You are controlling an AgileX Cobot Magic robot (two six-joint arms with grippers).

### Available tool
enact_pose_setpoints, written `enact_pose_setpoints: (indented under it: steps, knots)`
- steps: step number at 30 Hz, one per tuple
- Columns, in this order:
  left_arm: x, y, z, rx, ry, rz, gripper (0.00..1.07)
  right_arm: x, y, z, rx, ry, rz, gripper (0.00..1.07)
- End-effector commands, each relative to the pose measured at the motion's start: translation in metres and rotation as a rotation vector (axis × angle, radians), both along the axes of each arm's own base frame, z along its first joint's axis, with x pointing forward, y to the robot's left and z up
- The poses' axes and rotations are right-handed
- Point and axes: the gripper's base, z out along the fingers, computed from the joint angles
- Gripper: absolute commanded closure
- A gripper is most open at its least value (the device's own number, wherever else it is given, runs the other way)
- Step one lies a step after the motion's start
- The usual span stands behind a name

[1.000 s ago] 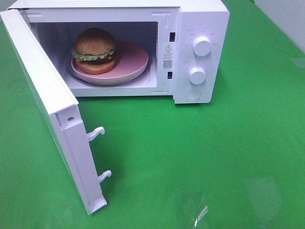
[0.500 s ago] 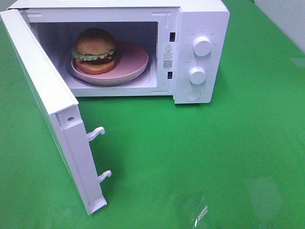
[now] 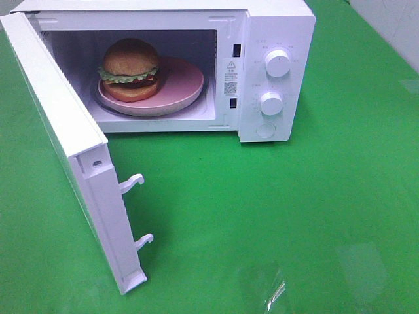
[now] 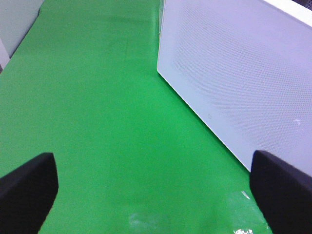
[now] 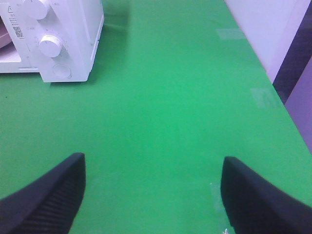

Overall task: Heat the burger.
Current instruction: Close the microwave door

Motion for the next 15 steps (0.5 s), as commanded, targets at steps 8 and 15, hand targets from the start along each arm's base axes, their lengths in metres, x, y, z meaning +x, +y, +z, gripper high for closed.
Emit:
enact_pose_setpoints:
  steps: [8, 15]
  knots:
    - [0.0001, -0.0005, 0.0001, -0.007, -0.004, -0.002, 0.06, -0.0041, 0.0000, 0.0006, -0.011, -0.034, 0.001, 0.34]
    - [0.0001, -0.0005, 0.0001, -0.008, -0.004, -0.003, 0.06, -0.0041, 0.0000, 0.0006, -0.011, -0.034, 0.001, 0.34]
